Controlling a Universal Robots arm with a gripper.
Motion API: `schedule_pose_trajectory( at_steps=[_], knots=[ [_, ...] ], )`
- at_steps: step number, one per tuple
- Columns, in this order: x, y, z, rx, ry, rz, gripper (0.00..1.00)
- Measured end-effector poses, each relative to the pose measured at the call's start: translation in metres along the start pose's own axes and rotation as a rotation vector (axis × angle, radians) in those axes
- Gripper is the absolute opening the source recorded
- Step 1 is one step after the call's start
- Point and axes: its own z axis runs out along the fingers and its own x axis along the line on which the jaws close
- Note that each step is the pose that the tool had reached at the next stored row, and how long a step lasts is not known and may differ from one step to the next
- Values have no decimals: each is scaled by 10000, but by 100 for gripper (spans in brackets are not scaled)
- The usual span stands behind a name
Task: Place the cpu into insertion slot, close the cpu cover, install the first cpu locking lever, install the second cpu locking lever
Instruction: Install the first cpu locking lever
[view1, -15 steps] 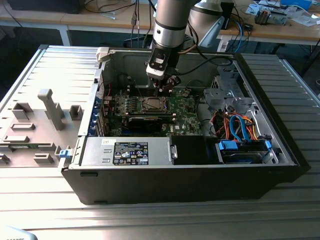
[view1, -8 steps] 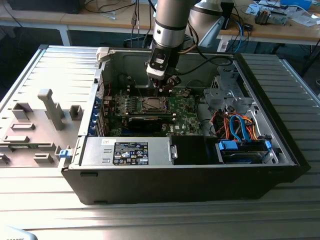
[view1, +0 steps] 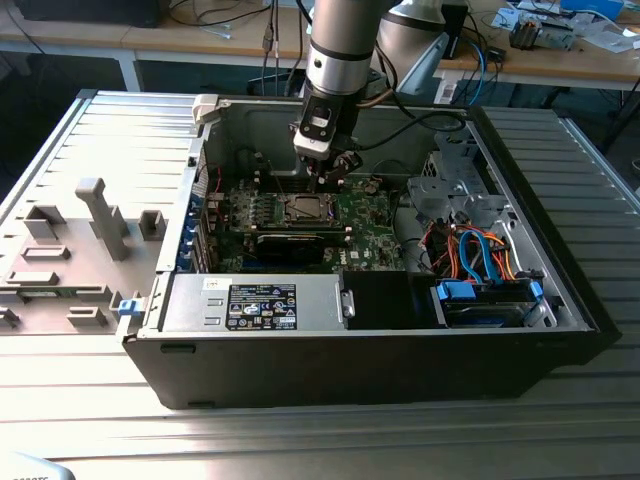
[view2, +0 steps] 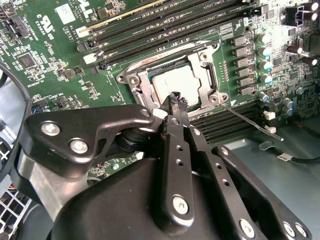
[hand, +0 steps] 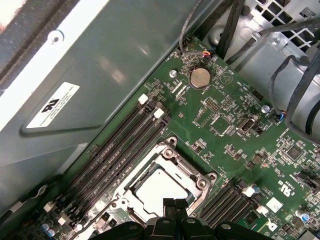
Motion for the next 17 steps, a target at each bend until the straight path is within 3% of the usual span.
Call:
schedule_pose_trajectory(
  at_steps=[17],
  knots=[
    [0,0,0,9,-12,-226,11]
  ],
)
